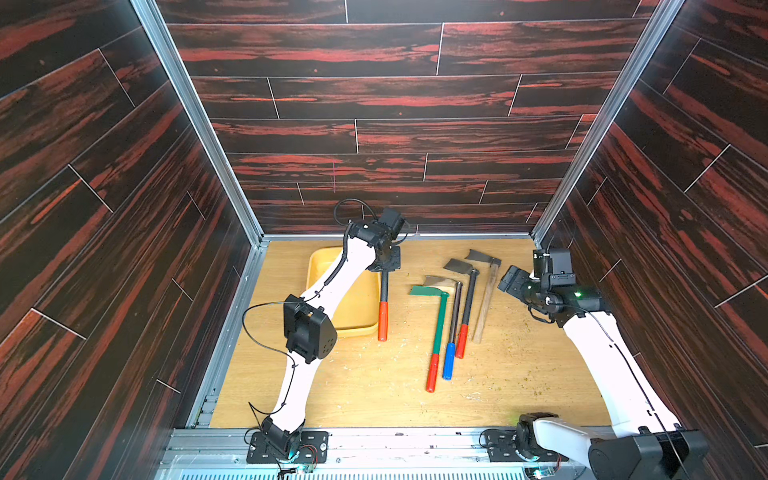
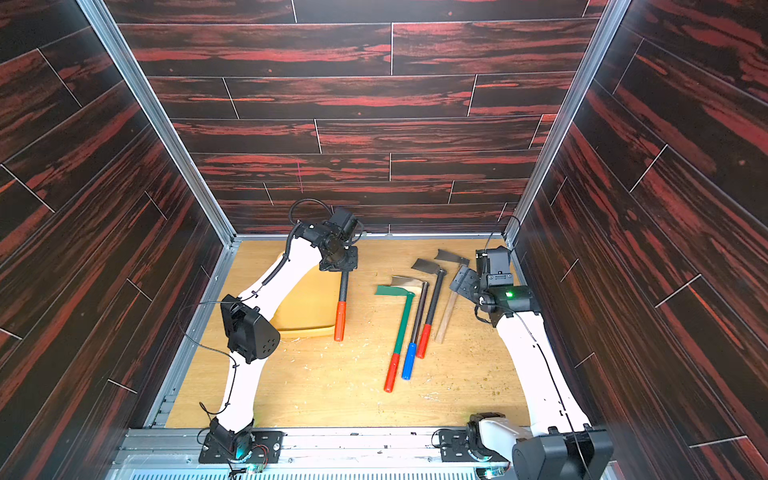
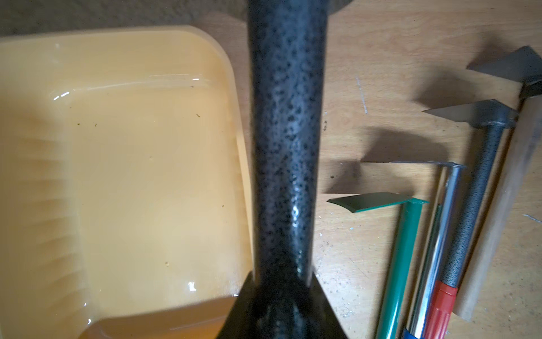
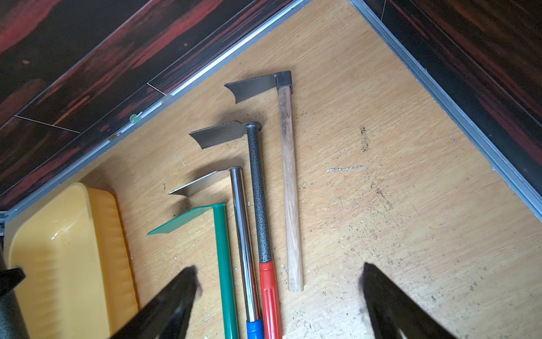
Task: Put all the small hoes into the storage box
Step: Pick up the hoe from the center of the board, then place the hoe in the storage box.
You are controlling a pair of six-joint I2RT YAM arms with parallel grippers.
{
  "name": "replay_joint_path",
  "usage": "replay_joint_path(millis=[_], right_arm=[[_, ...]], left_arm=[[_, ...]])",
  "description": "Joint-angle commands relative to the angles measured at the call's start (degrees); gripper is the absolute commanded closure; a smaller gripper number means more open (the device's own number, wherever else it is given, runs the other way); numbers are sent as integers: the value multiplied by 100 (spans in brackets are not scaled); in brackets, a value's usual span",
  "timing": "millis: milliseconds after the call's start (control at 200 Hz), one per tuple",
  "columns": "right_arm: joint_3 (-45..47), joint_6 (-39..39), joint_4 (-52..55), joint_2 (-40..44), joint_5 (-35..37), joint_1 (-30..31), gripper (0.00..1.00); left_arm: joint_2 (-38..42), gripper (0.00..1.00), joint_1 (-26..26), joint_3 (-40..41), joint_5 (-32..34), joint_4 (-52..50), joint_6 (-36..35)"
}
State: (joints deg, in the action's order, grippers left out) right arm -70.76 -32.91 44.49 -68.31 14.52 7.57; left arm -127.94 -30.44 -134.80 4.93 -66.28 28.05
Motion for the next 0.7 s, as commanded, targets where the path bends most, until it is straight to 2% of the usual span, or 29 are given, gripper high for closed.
replay_joint_path(millis=[0,436,696], right_arm=[[-43,53,-26,2,14,-28,9],[-69,57,-19,-56,3,-28,9],[-43,30,-27,-86,8,-29,9]], left_arm=[[-1,89,48,-201,5,-124,-66],[-439,89,818,-771,-387,-234,-119],[-831,89,1069,-1074,-458,-315,-218]])
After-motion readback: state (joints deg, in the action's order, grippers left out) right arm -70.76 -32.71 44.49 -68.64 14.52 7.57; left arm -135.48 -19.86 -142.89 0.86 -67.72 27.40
